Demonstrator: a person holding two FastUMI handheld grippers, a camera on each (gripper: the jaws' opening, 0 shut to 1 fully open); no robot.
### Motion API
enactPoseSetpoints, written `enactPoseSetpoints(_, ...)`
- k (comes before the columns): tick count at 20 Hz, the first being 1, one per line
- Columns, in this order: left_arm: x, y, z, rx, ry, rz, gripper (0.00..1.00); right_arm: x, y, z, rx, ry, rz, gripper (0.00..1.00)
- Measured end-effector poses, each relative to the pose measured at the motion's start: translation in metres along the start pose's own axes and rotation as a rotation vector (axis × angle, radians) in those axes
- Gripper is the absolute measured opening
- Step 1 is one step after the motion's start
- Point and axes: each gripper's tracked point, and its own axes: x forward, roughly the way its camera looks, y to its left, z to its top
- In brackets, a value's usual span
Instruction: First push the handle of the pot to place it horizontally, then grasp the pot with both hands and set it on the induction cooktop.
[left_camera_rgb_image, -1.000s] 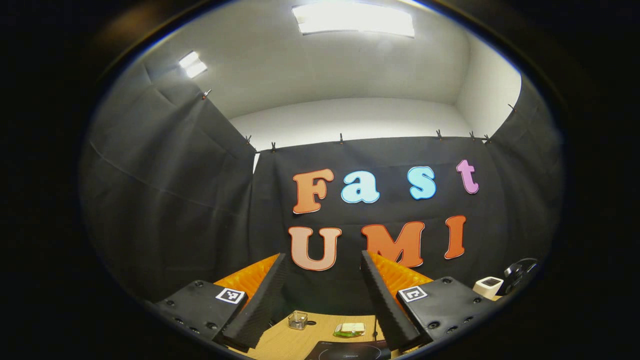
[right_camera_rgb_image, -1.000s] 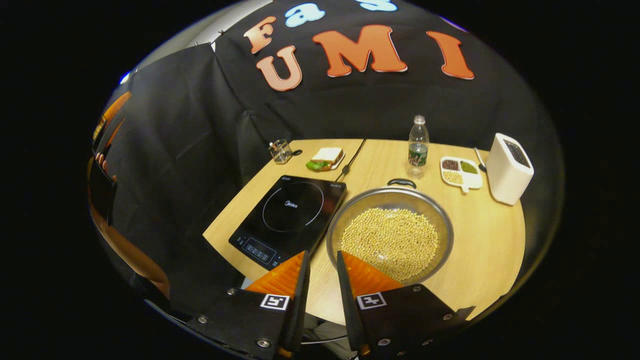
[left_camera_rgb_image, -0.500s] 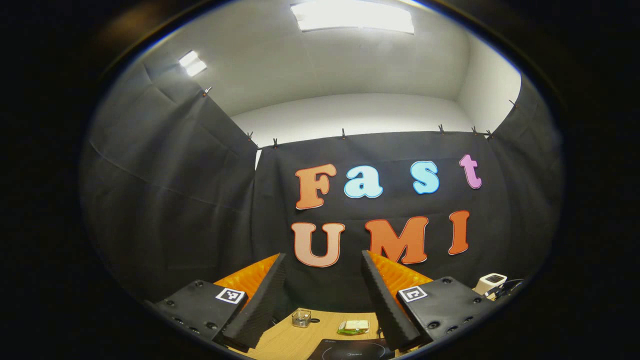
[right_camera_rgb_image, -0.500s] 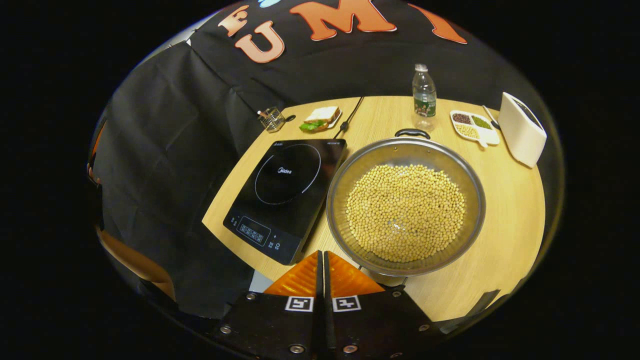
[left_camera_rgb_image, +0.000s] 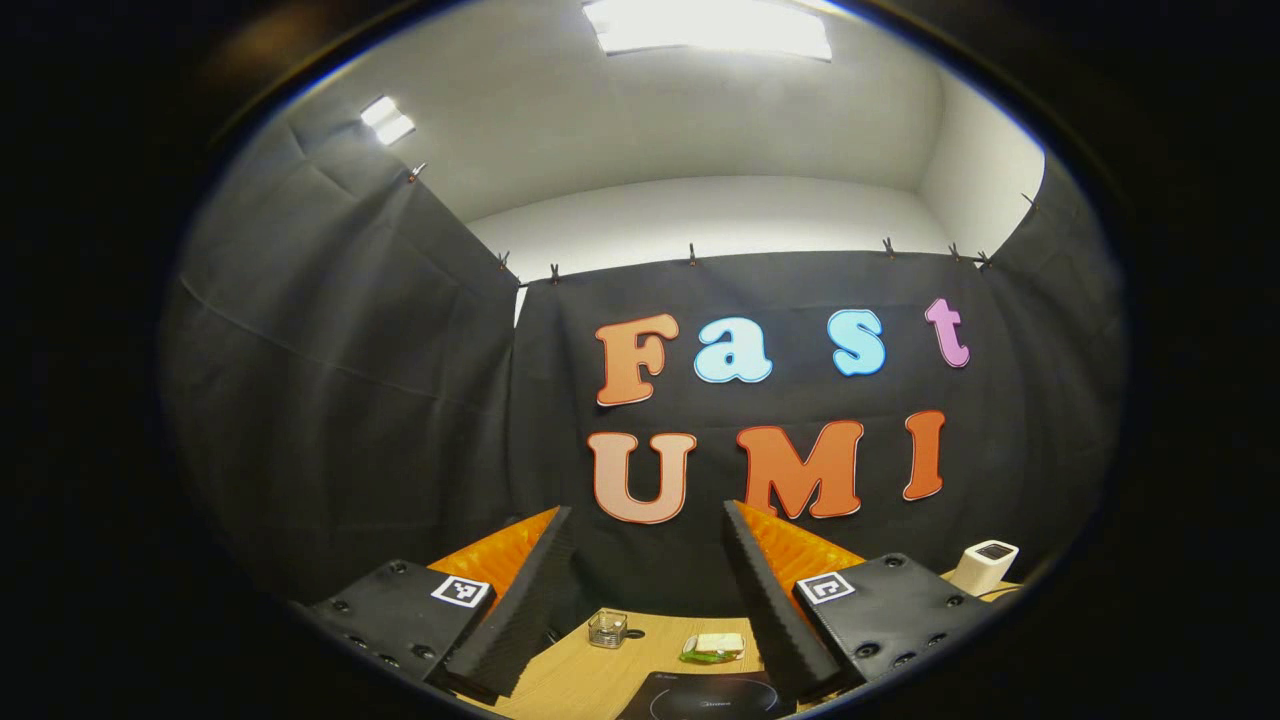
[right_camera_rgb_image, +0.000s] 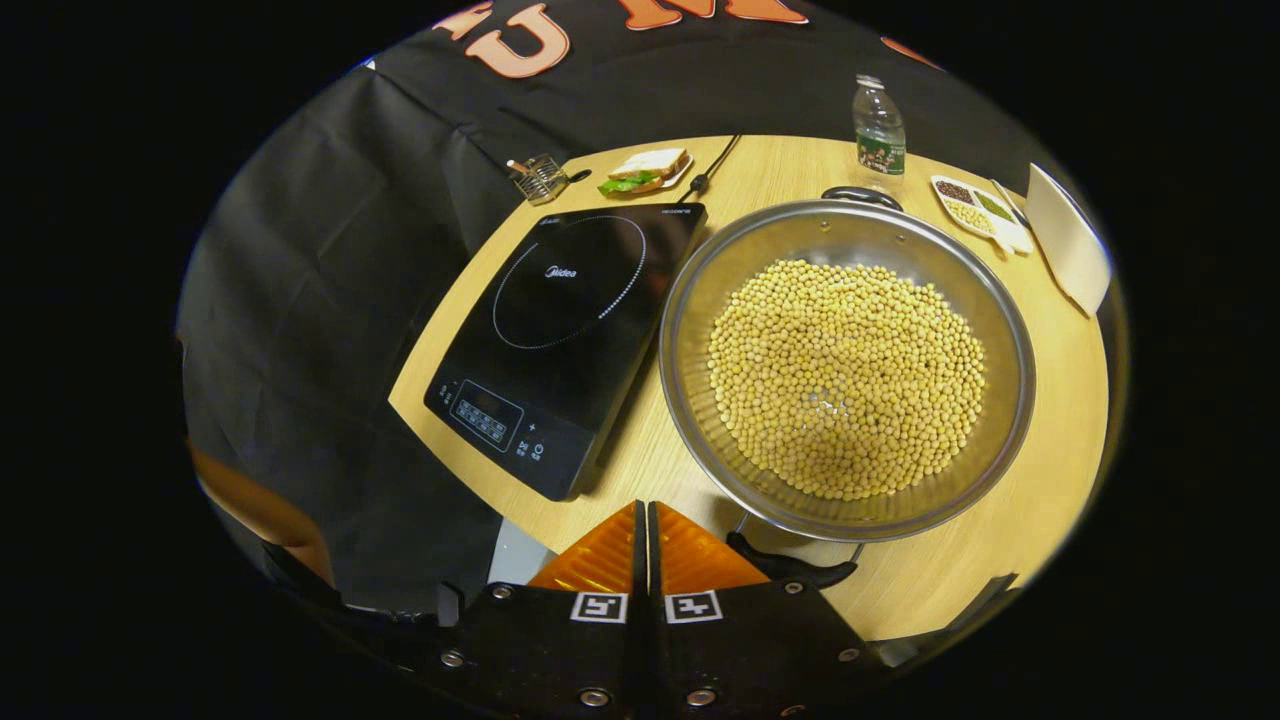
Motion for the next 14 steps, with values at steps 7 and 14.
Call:
enactPoseSetpoints(7, 0.004, -0.001, -0.012, 0.004, 0.024, 0.001, 0.96, 0.021, -0.022, -0.005, 0.027, 0.024, -0.051, 0.00)
enactPoseSetpoints(14, 0.013, -0.018, -0.028, 0.015, 0.063, -0.023, 0.98, 0.020, -0.026, -0.011, 0.083, 0.012, -0.012, 0.00)
